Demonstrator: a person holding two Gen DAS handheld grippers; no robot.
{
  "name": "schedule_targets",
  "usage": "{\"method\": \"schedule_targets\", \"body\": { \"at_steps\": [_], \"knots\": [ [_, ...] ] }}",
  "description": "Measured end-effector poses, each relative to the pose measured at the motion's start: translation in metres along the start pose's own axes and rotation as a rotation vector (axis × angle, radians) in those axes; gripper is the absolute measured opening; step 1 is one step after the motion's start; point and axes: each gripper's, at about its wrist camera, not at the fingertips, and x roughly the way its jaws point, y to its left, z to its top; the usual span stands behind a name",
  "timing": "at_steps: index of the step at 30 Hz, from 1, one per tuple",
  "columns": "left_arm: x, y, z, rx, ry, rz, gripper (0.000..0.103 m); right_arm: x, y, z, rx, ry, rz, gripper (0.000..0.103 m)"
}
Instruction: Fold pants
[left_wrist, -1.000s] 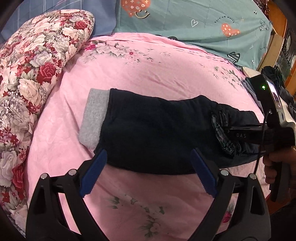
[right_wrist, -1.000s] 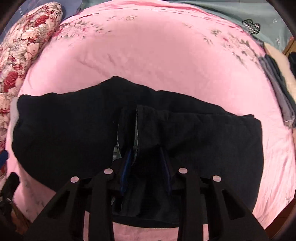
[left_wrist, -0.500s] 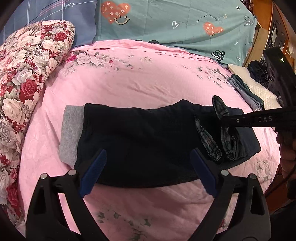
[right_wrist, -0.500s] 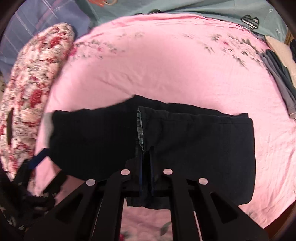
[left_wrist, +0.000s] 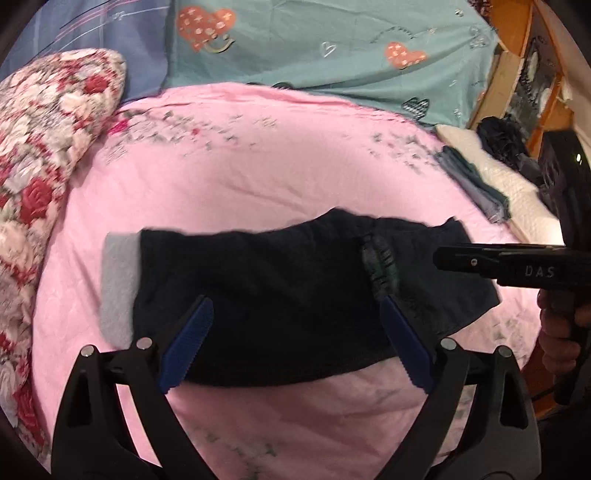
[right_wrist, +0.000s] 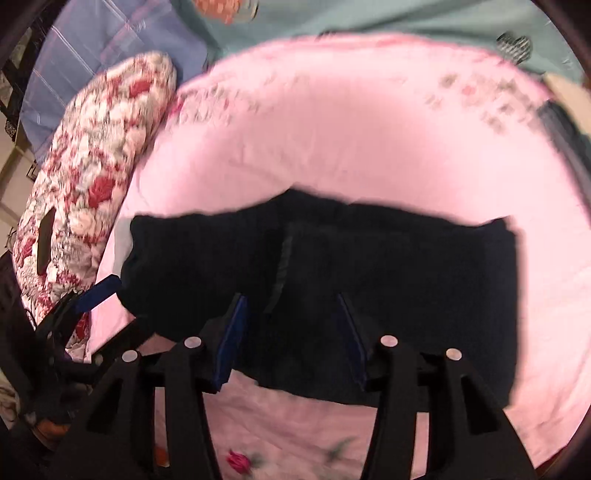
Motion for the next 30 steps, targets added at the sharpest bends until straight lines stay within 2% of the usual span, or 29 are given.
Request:
{"method": "schedule_targets", "body": {
  "at_steps": [3, 5, 8, 10, 12, 15, 16, 18, 21, 23, 26, 28, 30],
  "knots": [
    [0.002, -0.031, 0.017, 0.050, -0.042, -0.102, 0.091, -0.025, -0.029, -0.004, 0.002, -0.068, -0.094, 0.051],
    [0.007, -0.053, 0.025, 0.096, -0.057, -0.162, 0.083, -0.027, -0.043, -0.010, -0.019, -0.073, -0.132, 0.051],
    [0.026, -0.094, 0.033, 0.178, -0.050, -0.255, 0.067, -0.011, -0.071, -0.021, 0.003, -0.013, -0.148, 0.037],
    [0.050, -0.113, 0.032, 0.211, 0.011, -0.276, 0.045, -0.001, -0.090, -0.031, 0.025, 0.024, -0.163, 0.032],
    [0.082, -0.121, 0.025, 0.229, 0.108, -0.262, 0.034, 0.007, -0.103, -0.041, 0.041, 0.051, -0.180, 0.029],
    [0.119, -0.111, 0.007, 0.236, 0.221, -0.149, 0.027, 0.005, -0.123, -0.053, 0.051, 0.032, -0.141, 0.021],
    [0.125, -0.104, 0.002, 0.215, 0.238, -0.152, 0.025, 0.004, -0.123, -0.052, 0.053, 0.035, -0.133, 0.021],
    [0.124, -0.097, 0.003, 0.177, 0.233, -0.176, 0.025, -0.003, -0.125, -0.047, 0.061, 0.048, -0.112, 0.023],
    [0.127, -0.100, 0.007, 0.174, 0.239, -0.147, 0.025, -0.026, -0.121, -0.023, 0.058, -0.063, -0.061, 0.024],
    [0.130, -0.101, 0.005, 0.169, 0.236, -0.131, 0.025, -0.025, -0.126, -0.006, 0.062, -0.097, -0.025, 0.026],
    [0.129, -0.104, 0.003, 0.171, 0.235, -0.112, 0.025, 0.002, -0.145, 0.015, 0.087, -0.075, -0.027, 0.026],
    [0.128, -0.104, 0.005, 0.161, 0.244, -0.105, 0.025, 0.029, -0.161, 0.019, 0.112, -0.005, -0.021, 0.024],
    [0.127, -0.101, 0.006, 0.149, 0.243, -0.101, 0.025, 0.037, -0.168, 0.019, 0.103, 0.006, 0.006, 0.023]
  ]
}}
